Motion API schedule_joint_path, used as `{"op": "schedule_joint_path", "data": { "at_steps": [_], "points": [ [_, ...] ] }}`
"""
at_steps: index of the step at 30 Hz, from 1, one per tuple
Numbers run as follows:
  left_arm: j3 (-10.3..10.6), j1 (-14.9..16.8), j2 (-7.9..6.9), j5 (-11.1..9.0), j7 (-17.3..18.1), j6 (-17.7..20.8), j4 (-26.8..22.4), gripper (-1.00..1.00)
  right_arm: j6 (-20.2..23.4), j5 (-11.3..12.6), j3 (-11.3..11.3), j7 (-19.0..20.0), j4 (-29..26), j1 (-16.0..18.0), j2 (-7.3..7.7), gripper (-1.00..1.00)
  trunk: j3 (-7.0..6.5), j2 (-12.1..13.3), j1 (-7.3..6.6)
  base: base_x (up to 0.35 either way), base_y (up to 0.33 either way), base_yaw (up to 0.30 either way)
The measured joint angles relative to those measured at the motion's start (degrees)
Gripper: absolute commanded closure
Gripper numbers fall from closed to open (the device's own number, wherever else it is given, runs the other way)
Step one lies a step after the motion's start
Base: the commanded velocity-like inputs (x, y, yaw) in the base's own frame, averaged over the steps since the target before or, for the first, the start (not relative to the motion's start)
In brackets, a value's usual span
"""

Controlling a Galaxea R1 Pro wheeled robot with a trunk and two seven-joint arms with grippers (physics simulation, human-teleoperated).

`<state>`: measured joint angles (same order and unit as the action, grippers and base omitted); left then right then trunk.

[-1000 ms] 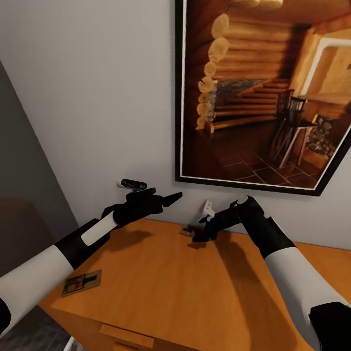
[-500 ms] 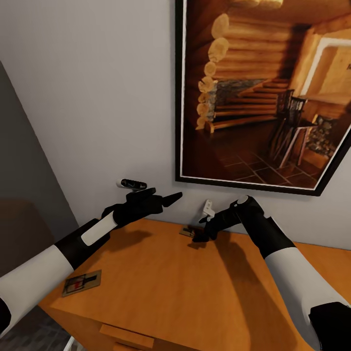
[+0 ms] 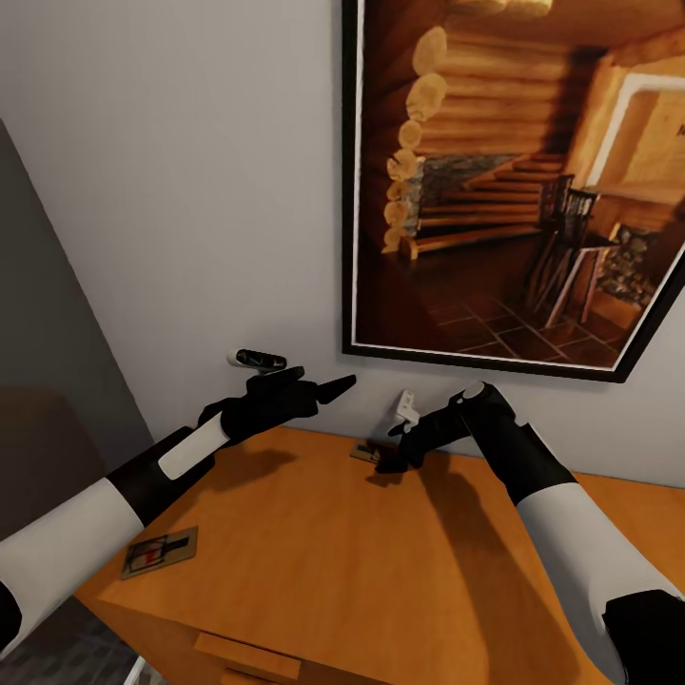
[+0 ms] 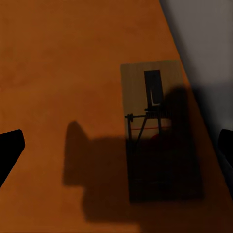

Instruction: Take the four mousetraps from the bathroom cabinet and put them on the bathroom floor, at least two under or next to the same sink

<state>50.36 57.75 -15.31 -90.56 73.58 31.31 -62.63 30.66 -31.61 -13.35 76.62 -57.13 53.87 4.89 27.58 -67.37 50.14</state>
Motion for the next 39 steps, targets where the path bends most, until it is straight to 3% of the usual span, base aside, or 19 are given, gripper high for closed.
{"op": "schedule_joint_path", "data": {
  "at_steps": [39],
  "points": [
    [0.0,0.0,-0.01,0.0,0.0,0.0,-0.7,-1.00,-1.1,0.2,0.0,0.1,1.8,-0.5,0.01,-1.00,0.00,0.0,0.00,0.000,0.000,0.000]
  ]
}}
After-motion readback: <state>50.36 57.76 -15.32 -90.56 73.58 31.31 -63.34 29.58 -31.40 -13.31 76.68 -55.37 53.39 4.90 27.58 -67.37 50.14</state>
